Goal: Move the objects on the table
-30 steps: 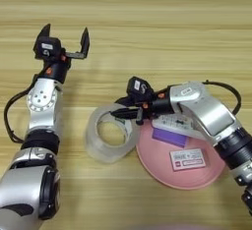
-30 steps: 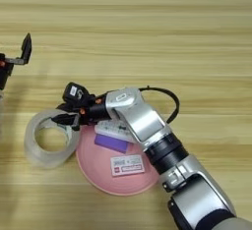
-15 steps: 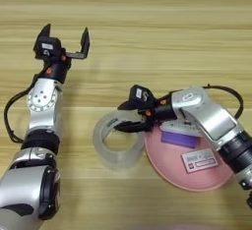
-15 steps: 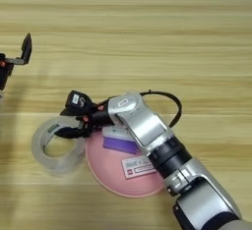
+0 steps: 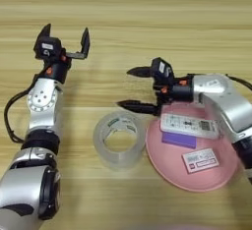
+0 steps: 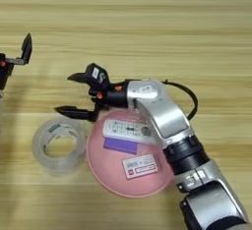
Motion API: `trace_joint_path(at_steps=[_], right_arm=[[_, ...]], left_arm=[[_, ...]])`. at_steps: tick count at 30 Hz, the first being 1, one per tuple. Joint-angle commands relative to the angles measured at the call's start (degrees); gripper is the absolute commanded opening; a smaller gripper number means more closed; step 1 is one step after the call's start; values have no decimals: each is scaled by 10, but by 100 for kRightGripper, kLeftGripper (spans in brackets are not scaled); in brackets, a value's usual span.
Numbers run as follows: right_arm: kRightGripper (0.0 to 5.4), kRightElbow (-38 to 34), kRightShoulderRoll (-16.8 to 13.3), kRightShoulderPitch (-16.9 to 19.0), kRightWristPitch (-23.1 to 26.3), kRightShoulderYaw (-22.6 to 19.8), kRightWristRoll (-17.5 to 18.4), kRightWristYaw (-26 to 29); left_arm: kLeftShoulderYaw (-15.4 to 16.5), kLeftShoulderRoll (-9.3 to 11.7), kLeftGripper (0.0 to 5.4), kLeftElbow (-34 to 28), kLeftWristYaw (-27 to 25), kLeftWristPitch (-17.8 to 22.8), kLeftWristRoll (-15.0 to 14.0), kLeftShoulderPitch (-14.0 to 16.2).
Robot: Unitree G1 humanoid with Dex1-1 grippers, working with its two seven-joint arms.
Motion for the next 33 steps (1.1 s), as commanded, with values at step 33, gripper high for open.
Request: trace_joint_path(at_steps=[33], right_arm=[[534, 16, -228, 160, -251, -85, 57, 270]], left_arm=[[-1, 13, 540, 1, -11, -2, 2, -15]])
